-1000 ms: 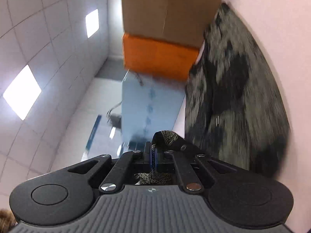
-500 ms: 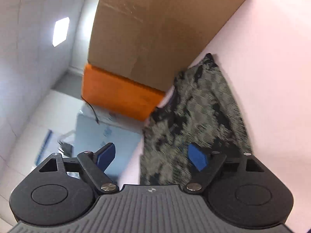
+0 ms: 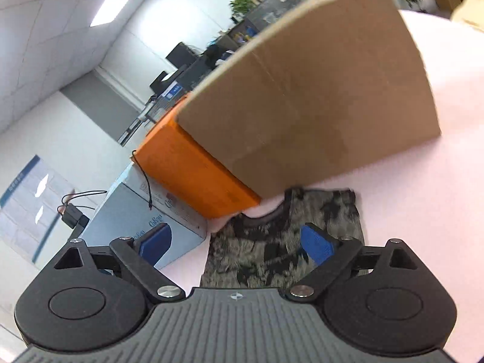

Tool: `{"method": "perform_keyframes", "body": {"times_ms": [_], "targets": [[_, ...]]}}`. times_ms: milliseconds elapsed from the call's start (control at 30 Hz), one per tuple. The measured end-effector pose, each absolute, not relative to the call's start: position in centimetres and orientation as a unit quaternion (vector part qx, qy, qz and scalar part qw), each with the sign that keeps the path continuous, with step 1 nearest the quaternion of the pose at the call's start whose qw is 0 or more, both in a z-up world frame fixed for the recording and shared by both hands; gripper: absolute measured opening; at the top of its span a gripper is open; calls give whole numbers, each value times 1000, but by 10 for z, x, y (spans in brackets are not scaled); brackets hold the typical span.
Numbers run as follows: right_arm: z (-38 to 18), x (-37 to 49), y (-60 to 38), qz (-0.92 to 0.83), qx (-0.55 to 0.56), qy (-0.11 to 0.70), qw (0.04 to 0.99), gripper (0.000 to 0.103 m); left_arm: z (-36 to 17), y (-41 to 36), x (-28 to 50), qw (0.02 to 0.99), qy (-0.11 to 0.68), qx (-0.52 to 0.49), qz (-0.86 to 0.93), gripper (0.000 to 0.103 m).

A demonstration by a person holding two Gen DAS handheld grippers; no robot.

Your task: Fold clothes

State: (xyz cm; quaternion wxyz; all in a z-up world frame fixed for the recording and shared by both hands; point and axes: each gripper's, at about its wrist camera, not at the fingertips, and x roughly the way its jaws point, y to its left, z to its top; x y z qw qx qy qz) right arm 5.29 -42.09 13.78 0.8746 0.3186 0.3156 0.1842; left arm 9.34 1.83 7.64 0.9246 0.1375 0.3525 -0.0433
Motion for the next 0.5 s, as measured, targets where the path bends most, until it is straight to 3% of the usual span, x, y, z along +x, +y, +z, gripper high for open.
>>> {"method": "perform_keyframes", "body": {"times_ms": [300, 500], "targets": [[199, 113, -405, 239, 216, 309, 895, 93, 129, 5, 135, 941, 288, 176, -9, 70], [220, 148, -385, 300, 160, 315, 886, 96, 158, 8, 169, 943, 287, 170, 2, 71]]}}
